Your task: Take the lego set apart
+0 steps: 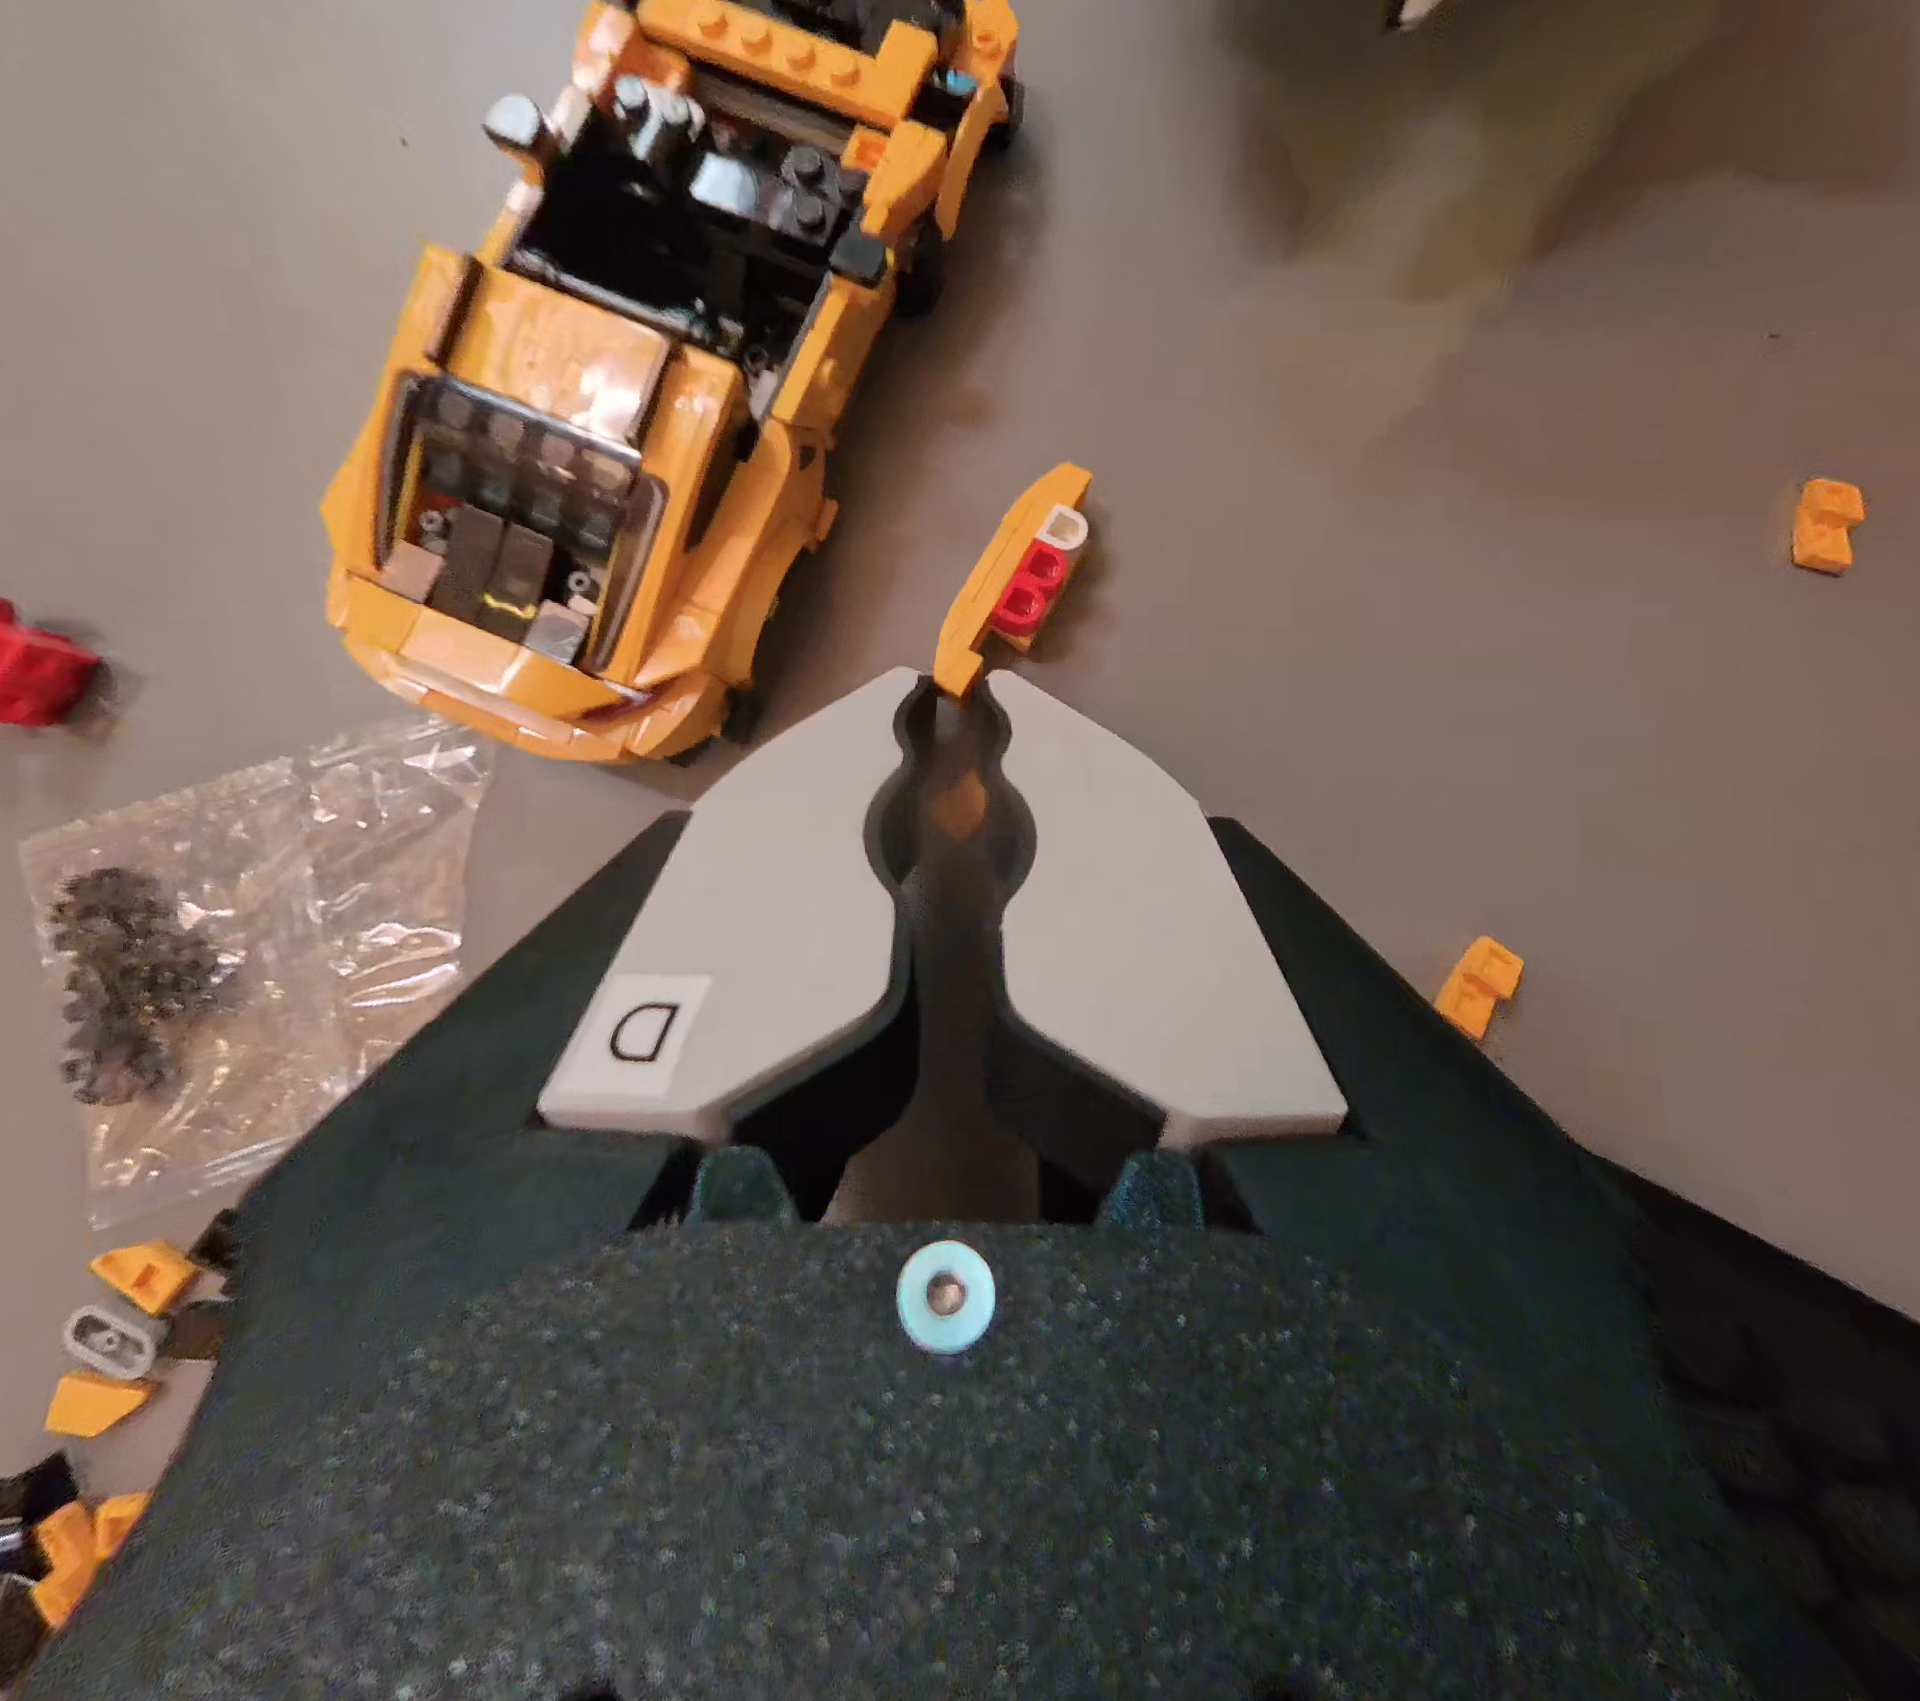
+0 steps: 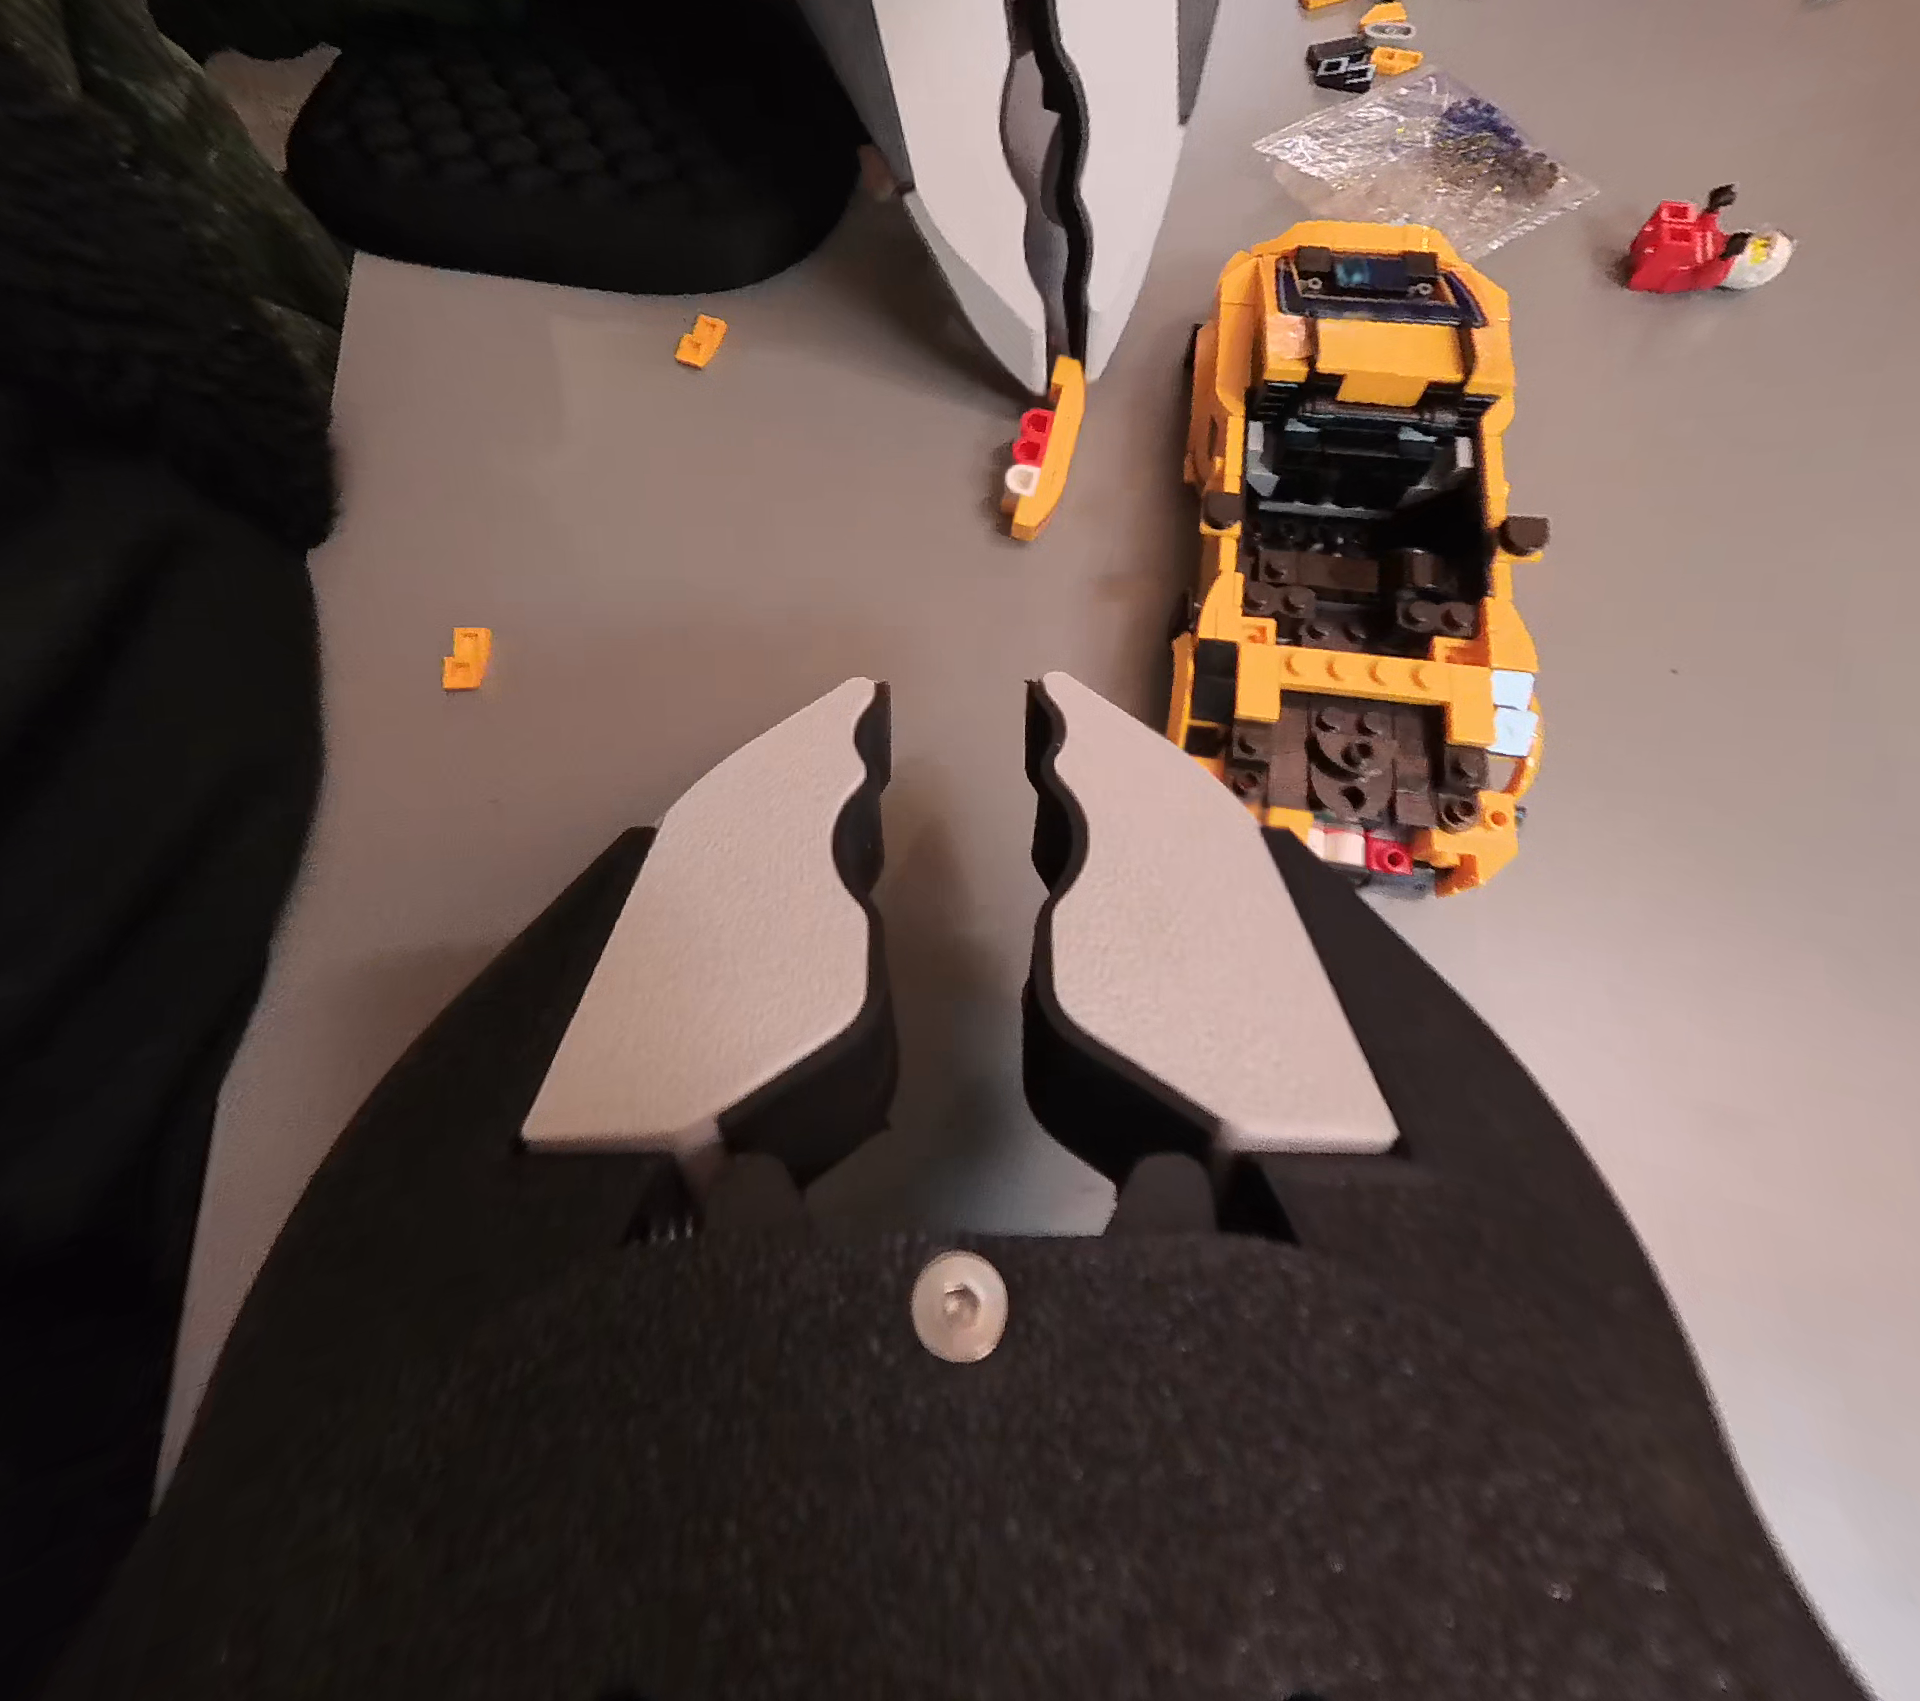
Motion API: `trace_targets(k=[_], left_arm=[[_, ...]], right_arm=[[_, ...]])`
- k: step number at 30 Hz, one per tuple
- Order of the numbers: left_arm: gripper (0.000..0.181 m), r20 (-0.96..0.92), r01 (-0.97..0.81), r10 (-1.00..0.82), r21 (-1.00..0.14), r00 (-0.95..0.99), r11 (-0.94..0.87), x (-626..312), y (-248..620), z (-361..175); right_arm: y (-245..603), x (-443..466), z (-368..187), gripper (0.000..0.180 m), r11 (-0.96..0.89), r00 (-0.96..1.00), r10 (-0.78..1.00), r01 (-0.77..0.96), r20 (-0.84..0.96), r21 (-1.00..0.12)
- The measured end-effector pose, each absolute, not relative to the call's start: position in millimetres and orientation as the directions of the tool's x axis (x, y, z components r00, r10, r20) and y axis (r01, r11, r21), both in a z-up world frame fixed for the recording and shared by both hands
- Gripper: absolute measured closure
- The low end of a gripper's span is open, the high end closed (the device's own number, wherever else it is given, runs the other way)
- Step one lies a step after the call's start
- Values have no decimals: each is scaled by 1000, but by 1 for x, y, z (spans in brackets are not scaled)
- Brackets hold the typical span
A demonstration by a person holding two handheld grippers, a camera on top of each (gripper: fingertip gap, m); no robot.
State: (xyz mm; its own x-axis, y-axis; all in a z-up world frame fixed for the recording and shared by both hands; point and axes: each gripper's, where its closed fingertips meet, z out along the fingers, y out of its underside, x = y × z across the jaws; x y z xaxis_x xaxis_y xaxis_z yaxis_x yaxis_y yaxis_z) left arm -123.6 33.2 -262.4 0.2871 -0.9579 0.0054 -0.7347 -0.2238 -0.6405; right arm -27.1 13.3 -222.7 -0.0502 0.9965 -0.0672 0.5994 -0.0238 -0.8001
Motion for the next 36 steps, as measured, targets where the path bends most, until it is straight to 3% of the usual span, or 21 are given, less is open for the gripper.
trace_targets(k=[1,6,10,12,16,24,29,32,36], left_arm=[[175,-6,-719,-960,-664,282,-207,-121,33,-258],[175,-127,-568,-963,-822,238,-32,-101,29,-222],[175,-291,-424,-928,-889,233,172,-81,25,-183],[175,-394,-403,-888,-872,238,278,-70,24,-169],[175,-615,-470,-760,-746,212,472,-52,24,-155],[175,-777,-539,-611,-584,154,607,-34,25,-147],[175,-776,-553,-604,-588,179,591,-35,30,-149],[169,-651,-479,-707,-731,276,486,-40,38,-146],[159,-312,-259,-882,-939,354,228,-47,42,-143]], right_arm=[[15,-26,-222,155,-25,-46,997,594,-65,-804],[21,-29,-212,154,-46,-59,994,498,-87,-866],[13,-30,-188,151,-224,-170,940,343,-295,-912],[12,-28,-173,150,-299,-206,909,284,-362,-911],[15,-21,-154,150,-260,-179,933,266,-312,-928],[0,-16,-154,153,-269,-201,914,347,-351,-898],[7,-19,-158,162,-232,-151,944,329,-294,-915],[19,-20,-157,168,-216,-94,963,289,-252,-933],[27,-23,-158,169,-52,-20,998,269,-59,-962]])
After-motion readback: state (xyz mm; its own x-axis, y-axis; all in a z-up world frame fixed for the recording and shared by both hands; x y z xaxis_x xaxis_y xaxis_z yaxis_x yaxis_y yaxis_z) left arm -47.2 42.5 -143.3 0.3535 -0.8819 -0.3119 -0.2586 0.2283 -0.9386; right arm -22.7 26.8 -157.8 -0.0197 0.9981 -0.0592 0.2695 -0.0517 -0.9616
